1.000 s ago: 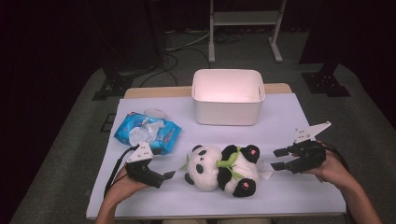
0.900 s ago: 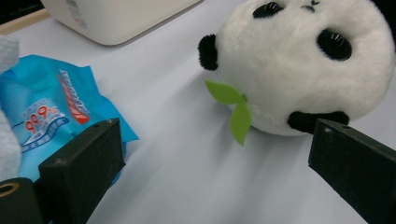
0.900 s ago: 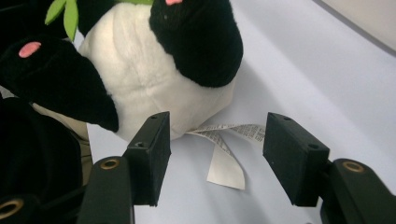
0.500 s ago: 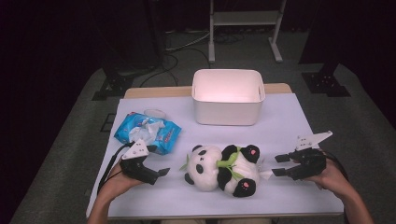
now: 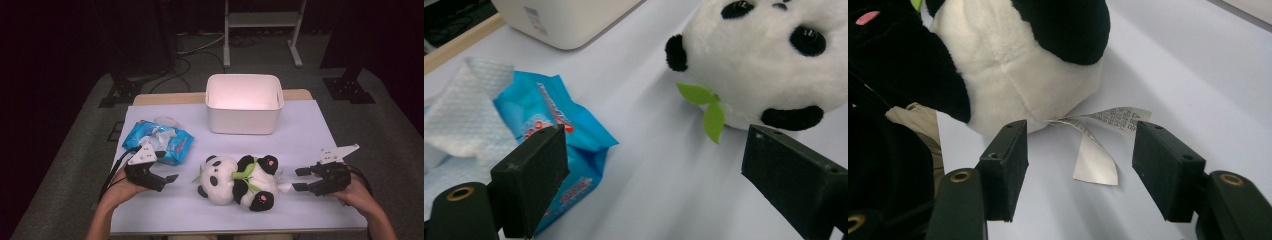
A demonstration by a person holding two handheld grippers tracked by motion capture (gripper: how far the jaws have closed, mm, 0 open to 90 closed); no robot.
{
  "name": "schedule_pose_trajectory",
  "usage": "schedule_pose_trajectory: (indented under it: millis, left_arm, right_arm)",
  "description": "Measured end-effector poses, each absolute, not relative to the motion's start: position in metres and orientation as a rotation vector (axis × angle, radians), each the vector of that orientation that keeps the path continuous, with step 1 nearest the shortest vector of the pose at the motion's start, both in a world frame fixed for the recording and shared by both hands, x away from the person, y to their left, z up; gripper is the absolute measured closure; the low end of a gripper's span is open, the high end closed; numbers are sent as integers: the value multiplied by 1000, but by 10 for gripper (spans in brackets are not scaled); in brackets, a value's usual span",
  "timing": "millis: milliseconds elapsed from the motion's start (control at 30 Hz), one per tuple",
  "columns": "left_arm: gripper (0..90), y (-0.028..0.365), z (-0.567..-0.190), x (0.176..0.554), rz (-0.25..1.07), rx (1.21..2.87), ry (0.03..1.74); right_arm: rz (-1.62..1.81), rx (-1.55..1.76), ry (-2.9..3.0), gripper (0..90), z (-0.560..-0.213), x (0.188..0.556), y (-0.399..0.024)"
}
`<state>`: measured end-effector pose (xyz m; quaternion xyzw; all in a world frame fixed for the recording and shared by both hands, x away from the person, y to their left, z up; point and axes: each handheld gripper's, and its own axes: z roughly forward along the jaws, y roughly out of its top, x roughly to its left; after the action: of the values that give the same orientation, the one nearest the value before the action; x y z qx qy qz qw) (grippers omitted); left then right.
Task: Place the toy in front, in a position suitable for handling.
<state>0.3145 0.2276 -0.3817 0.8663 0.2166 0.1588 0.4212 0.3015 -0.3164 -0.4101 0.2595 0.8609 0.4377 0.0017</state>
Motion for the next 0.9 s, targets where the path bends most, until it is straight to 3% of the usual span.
schedule_pose_trajectory:
  millis: [600,900]
  left_arm:
    - [239,252,-371,339,389,2213,548]
    - [427,257,-371,354,342,2235,509]
  right_arm:
    - [1392,781,2722,380,-413,299,-313]
    - [1396,777,2728,381,-414,298,-313]
